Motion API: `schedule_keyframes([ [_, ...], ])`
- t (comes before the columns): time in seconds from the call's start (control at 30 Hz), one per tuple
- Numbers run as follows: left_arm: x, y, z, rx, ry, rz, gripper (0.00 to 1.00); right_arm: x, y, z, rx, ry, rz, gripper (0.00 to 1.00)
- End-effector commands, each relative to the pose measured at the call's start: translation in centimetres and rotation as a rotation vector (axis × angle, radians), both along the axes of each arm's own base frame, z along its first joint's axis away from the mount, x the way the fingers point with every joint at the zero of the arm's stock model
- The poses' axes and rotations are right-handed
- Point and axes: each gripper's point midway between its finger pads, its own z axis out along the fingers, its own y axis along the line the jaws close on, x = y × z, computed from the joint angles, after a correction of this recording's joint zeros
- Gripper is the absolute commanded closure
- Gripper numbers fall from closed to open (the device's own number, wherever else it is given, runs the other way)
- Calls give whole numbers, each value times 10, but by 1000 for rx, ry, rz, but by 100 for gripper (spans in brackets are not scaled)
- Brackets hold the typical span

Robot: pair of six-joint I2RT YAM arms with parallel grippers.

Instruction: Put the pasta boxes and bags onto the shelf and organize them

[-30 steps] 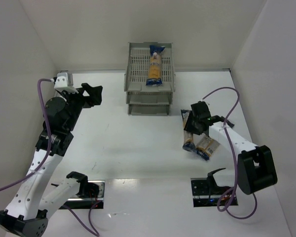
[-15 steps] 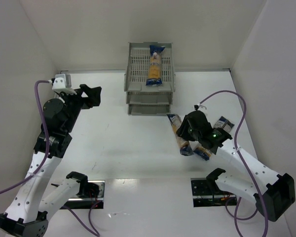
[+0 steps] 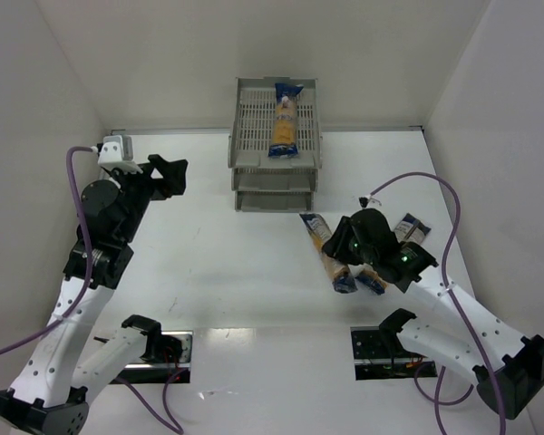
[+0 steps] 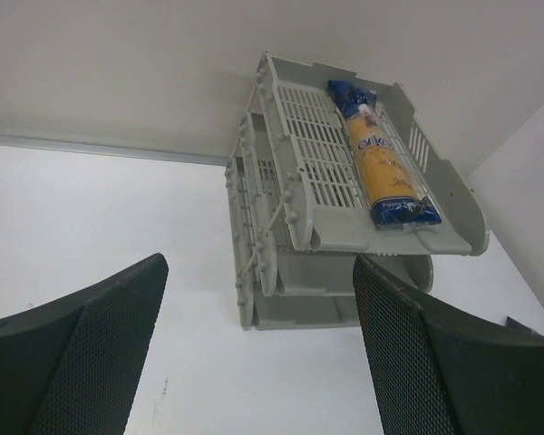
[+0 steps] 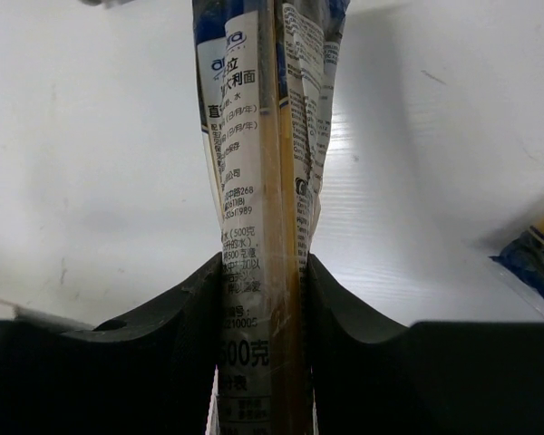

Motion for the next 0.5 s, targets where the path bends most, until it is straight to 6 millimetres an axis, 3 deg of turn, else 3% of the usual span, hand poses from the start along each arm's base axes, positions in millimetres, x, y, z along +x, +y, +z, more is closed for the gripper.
schedule_keyframes([
  [0.0, 3, 0, 4, -18, -21, 2, 10, 8, 30, 52, 162, -152, 105, 100],
  [0.1, 5, -1, 4, -19, -23, 2, 10, 3, 40, 56, 191, -157, 161, 100],
  [0.27, 8, -1, 4, -10, -24, 2, 10, 12, 52, 93, 237, -268, 209, 100],
  [0.47, 11, -1, 1, 5, -17, 2, 10, 23, 71, 110, 232, -300, 248, 100],
])
